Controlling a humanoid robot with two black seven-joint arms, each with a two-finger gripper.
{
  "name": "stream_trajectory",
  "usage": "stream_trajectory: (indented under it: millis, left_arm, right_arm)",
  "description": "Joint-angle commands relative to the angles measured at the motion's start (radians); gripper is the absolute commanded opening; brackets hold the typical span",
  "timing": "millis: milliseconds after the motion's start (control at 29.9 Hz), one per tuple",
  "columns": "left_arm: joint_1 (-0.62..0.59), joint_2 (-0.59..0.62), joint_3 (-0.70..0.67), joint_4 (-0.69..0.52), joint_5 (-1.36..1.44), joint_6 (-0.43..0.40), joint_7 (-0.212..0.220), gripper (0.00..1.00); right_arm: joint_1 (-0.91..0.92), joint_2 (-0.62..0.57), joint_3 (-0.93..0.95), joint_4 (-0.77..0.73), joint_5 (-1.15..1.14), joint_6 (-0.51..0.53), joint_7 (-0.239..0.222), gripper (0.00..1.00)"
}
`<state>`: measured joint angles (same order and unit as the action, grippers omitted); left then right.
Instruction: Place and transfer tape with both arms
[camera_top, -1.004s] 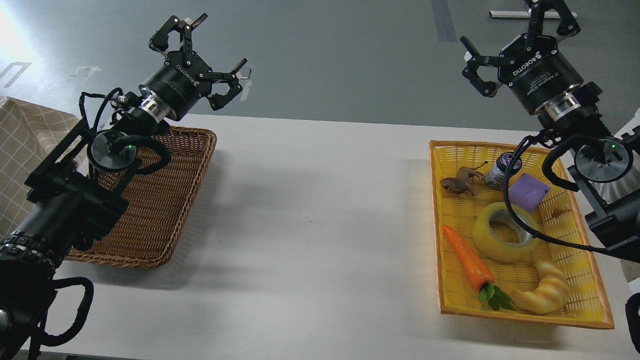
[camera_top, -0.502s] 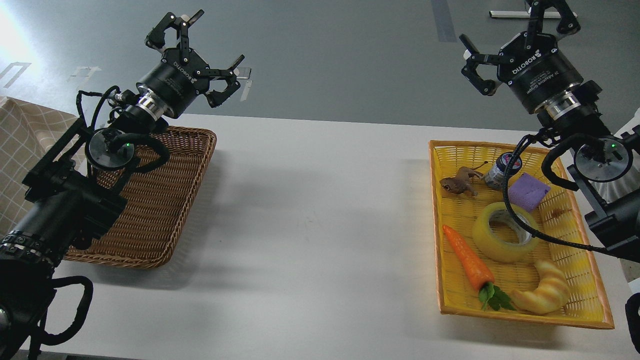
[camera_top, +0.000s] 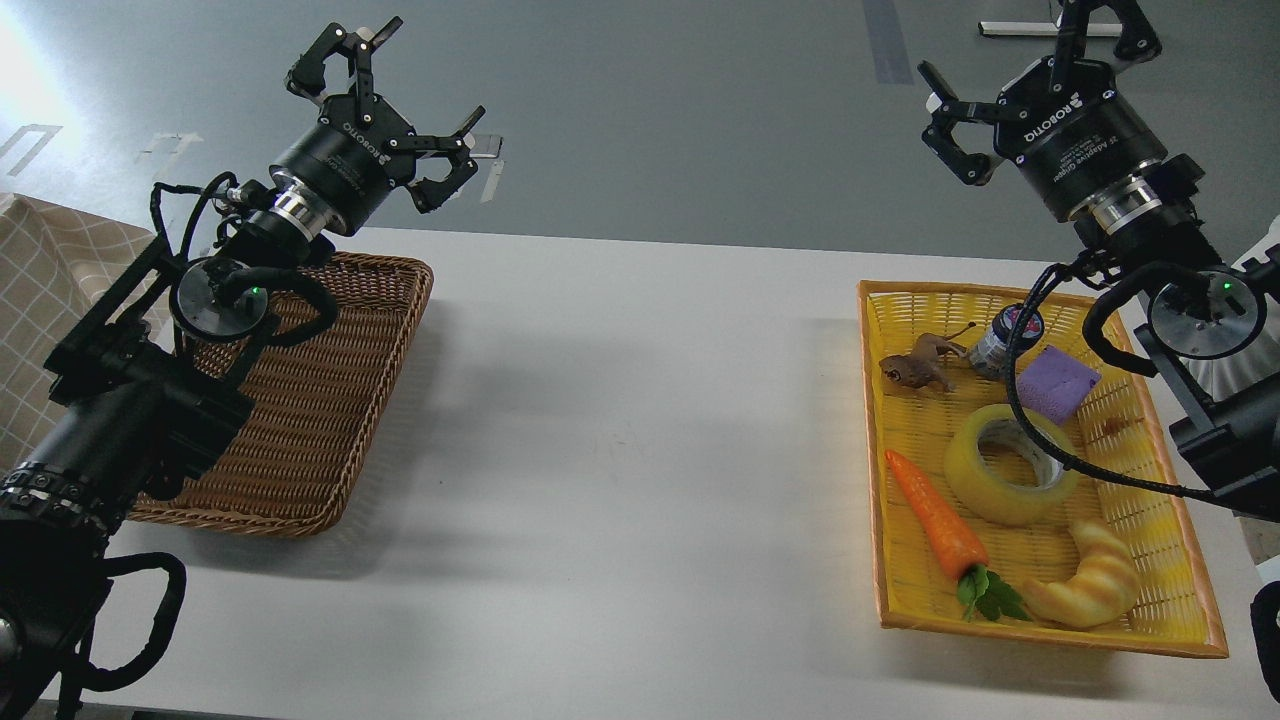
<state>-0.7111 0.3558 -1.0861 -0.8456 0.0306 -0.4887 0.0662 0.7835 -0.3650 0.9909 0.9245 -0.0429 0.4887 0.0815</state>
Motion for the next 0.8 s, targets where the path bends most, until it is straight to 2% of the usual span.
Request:
stream_trajectory:
  millis: [0, 769]
  left_arm:
    - [-0.001, 0.000, 0.000, 0.000, 0.000, 0.000, 0.000, 0.98]
    - [0.004, 0.000, 0.002, 0.000, 0.002, 0.000, 0.000, 0.98]
  right_arm:
    - [0.000, 0.000, 0.000, 0.000, 0.000, 0.000, 0.000, 1.00]
    - [0.000, -0.005, -0.011, 0.004, -0.012, 0.000, -0.002, 1.00]
